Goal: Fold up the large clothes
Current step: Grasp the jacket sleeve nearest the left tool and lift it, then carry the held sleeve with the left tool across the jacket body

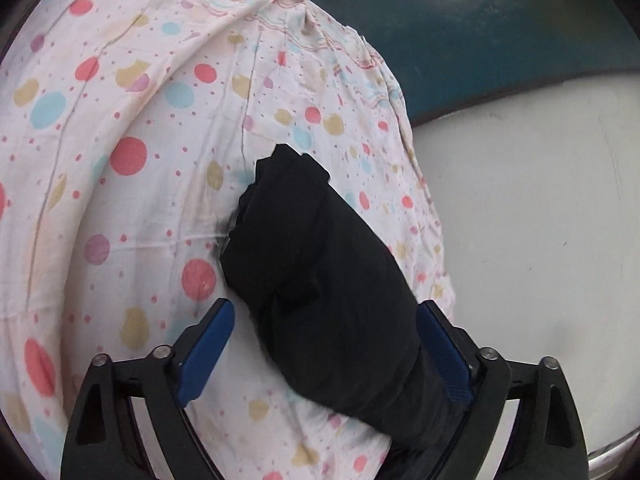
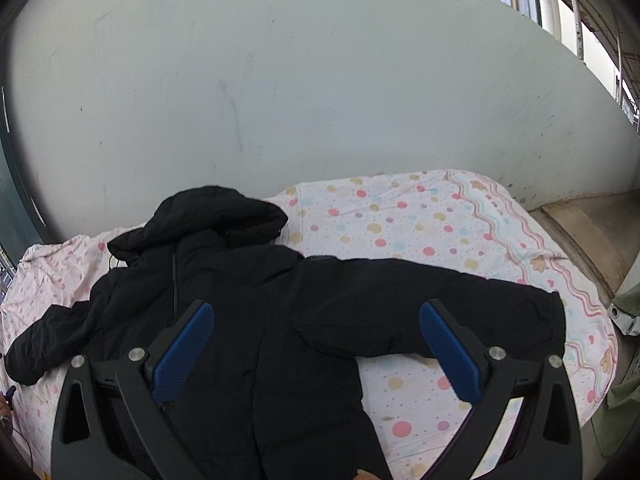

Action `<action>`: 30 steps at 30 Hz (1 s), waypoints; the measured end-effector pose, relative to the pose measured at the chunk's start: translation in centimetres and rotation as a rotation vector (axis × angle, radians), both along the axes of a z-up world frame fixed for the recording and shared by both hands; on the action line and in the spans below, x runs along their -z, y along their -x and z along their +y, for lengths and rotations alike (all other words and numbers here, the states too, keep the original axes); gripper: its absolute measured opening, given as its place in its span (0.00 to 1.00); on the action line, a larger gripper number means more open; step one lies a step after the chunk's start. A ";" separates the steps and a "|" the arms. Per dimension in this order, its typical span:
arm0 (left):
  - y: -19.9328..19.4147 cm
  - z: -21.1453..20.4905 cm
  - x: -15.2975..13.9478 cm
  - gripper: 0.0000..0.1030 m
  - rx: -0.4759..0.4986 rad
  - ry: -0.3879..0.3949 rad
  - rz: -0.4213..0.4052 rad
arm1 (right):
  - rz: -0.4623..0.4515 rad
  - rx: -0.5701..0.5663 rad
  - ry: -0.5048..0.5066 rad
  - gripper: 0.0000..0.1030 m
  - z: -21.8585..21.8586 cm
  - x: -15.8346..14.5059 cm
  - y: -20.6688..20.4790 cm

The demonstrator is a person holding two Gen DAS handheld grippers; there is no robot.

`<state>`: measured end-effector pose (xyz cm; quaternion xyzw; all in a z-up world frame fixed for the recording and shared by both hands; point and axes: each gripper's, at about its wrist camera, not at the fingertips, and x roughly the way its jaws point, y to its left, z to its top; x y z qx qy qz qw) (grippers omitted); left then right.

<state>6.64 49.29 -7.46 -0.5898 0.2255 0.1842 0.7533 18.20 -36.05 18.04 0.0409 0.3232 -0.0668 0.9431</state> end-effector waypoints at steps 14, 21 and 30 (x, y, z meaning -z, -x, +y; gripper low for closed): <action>-5.0 -0.5 2.3 0.27 -0.026 0.081 -0.024 | 0.043 -0.027 0.029 1.00 1.7 1.8 -1.7; -6.4 -2.0 -3.7 0.10 0.026 -0.077 -0.134 | 0.042 -0.037 0.016 1.00 1.4 2.3 -1.0; -9.8 -8.9 -15.6 0.08 0.255 -0.285 -0.318 | 0.027 0.009 -0.034 1.00 -1.1 2.5 0.7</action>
